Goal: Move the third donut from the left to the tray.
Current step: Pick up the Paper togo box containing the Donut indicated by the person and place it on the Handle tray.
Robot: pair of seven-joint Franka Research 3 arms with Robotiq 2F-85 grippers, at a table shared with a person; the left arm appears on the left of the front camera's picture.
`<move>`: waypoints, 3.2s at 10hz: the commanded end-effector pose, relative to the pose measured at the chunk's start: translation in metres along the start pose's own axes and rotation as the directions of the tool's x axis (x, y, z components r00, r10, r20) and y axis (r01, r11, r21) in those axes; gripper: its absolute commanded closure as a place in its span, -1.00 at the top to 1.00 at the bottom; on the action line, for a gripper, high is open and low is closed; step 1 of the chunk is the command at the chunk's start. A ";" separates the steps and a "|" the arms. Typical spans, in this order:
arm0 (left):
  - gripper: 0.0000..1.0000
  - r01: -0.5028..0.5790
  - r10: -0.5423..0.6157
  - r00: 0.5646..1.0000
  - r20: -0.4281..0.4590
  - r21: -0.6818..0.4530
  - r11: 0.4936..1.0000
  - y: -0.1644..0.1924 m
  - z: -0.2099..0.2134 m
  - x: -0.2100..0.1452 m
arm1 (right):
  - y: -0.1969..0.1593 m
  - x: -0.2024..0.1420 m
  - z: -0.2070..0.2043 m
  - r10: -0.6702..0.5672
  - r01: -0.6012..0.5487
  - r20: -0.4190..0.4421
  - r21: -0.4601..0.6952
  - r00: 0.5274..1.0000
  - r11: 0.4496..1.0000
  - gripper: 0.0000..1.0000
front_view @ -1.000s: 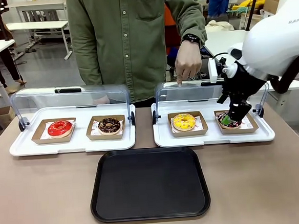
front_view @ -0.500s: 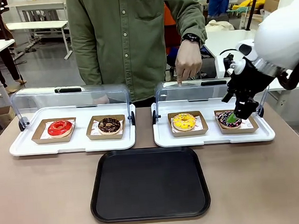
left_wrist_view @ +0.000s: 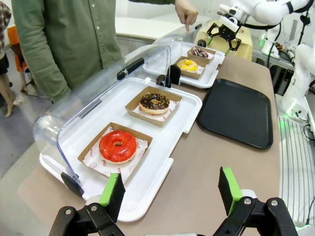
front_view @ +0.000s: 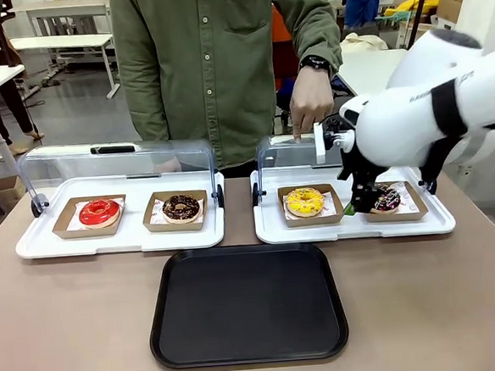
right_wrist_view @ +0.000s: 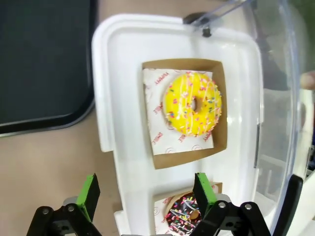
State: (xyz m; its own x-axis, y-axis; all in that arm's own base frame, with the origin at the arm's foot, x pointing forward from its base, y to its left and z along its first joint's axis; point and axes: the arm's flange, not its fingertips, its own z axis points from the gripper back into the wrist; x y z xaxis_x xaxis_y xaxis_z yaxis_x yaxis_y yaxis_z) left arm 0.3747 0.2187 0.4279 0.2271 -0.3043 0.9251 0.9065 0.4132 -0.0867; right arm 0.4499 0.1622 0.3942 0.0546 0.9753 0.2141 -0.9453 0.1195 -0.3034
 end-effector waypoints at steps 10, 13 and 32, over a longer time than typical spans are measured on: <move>1.00 0.009 -0.009 1.000 0.008 -0.006 1.000 -0.001 0.000 0.002 | -0.029 0.005 -0.077 0.031 -0.040 -0.121 -0.073 0.992 0.997 1.00; 1.00 0.009 -0.009 1.000 0.008 -0.006 1.000 -0.001 0.000 0.002 | -0.036 0.001 -0.088 0.029 -0.034 -0.124 -0.037 0.992 0.999 1.00; 1.00 0.009 -0.009 1.000 0.008 -0.006 1.000 -0.001 0.000 0.002 | -0.041 -0.005 -0.100 0.036 -0.025 -0.109 0.099 0.993 0.995 -1.00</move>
State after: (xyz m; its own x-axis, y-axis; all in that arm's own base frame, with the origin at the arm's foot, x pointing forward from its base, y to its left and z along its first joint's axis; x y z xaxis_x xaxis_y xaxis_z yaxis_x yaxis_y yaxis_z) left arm 0.3747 0.2188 0.4276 0.2277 -0.3040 0.9250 0.9064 0.4134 -0.0872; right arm 0.5180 0.1748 0.3051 0.0786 0.9933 0.0843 -0.9662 0.0968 -0.2391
